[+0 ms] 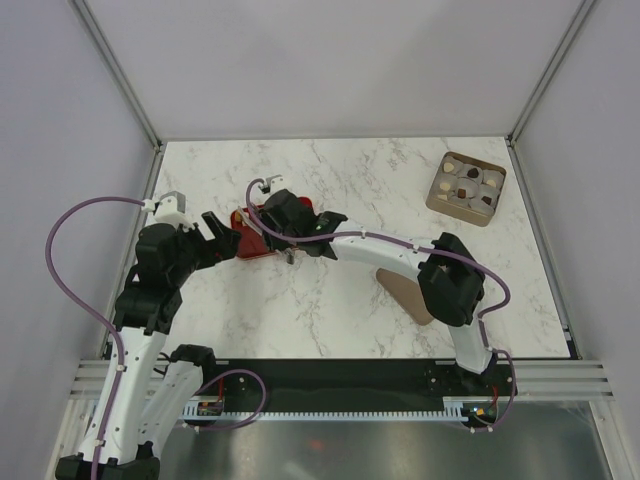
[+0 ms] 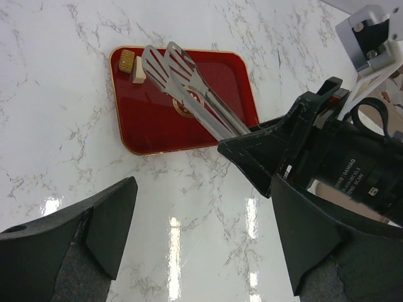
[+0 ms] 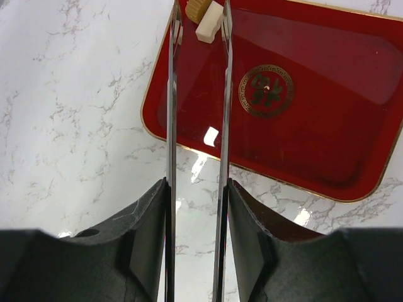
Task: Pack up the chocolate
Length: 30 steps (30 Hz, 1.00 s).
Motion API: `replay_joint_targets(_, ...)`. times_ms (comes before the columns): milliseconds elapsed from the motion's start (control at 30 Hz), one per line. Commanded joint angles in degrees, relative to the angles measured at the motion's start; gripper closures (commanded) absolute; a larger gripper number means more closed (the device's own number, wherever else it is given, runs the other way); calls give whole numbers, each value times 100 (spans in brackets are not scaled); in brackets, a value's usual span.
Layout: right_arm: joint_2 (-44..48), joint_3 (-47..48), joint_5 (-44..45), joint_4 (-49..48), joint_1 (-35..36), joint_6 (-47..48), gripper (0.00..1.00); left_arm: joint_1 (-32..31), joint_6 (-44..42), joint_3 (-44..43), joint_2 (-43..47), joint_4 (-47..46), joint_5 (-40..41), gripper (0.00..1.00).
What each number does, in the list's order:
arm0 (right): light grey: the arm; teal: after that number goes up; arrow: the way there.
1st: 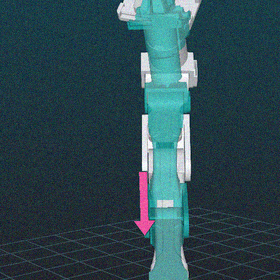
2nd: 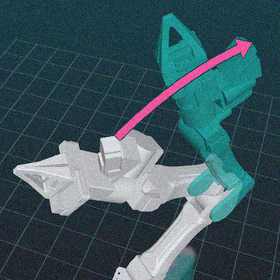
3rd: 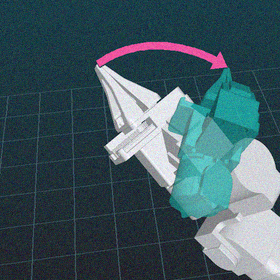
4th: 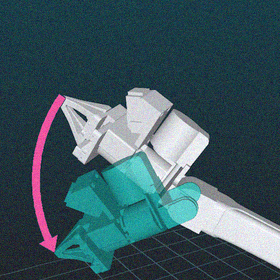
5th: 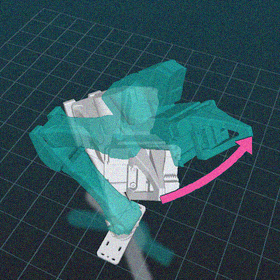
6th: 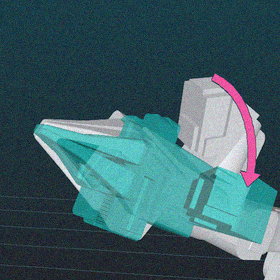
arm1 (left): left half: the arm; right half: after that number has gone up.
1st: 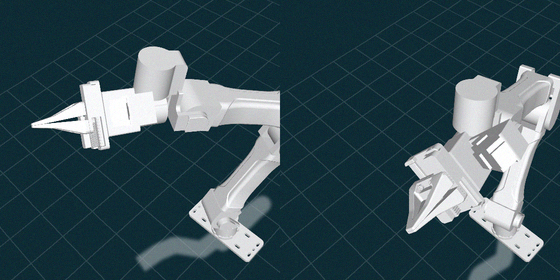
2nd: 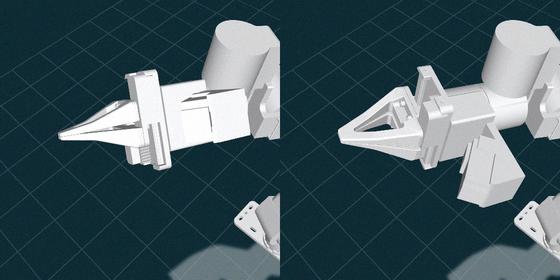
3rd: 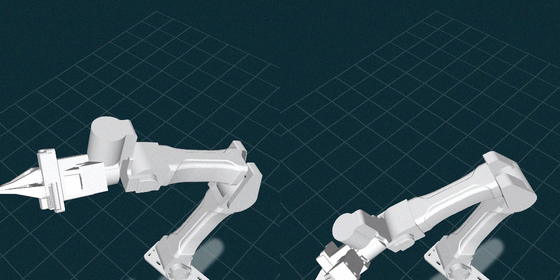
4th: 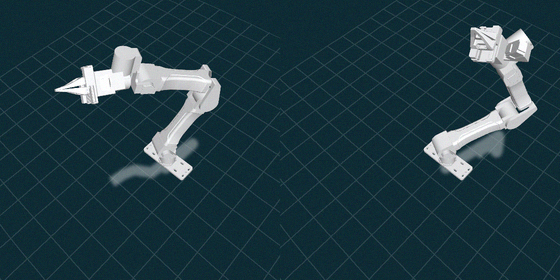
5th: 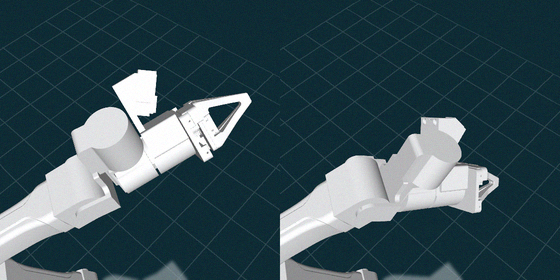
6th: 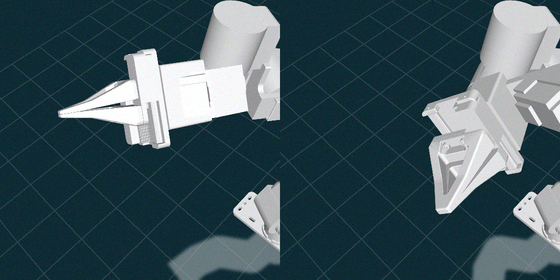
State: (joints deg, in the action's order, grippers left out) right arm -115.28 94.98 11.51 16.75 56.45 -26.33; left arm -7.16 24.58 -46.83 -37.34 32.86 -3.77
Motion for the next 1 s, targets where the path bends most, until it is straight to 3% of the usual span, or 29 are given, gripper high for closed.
replay_joint_targets(0,-161,346,264,-304,68,-74,52,-14,-67,-28,25,-184,157,6)
replay_joint_targets(767,-802,311,238,-568,139,-57,50,4,-58,-28,69,-175,236,6)
replay_joint_targets(967,-864,346,378,-463,147,-74,54,-5,-67,-19,78,-175,245,5)
